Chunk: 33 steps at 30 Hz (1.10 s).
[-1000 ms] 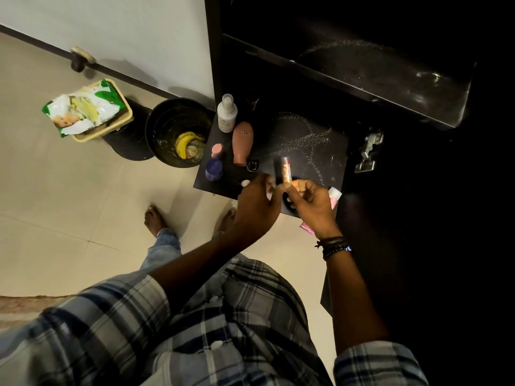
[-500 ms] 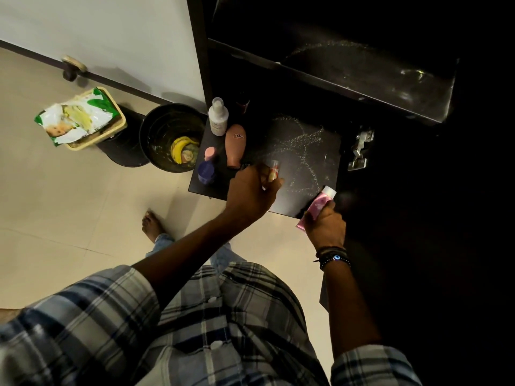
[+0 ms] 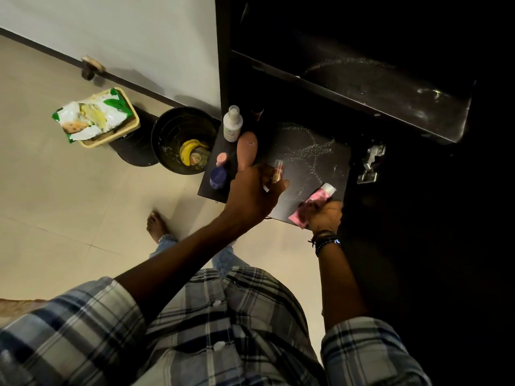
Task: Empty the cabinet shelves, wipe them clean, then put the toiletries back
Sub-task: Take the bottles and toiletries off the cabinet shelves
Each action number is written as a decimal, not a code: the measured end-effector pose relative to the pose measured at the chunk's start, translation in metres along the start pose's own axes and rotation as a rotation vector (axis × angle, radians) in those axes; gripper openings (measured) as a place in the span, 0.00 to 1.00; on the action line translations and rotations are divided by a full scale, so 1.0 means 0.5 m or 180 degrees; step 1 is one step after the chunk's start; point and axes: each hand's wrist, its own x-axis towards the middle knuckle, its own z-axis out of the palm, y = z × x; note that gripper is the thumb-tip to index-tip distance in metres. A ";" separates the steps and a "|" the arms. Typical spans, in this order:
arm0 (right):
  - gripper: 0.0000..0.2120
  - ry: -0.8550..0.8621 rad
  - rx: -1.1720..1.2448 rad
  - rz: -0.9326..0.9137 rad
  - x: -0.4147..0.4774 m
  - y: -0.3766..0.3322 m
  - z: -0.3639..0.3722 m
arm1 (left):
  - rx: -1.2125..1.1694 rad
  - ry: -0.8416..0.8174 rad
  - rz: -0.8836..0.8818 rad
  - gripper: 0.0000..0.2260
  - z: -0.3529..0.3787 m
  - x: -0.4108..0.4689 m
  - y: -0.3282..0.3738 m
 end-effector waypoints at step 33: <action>0.07 -0.2684 0.1767 -0.0913 -0.050 -0.099 -0.038 | 0.0325 0.0237 0.0163 0.18 -0.024 -0.022 -0.020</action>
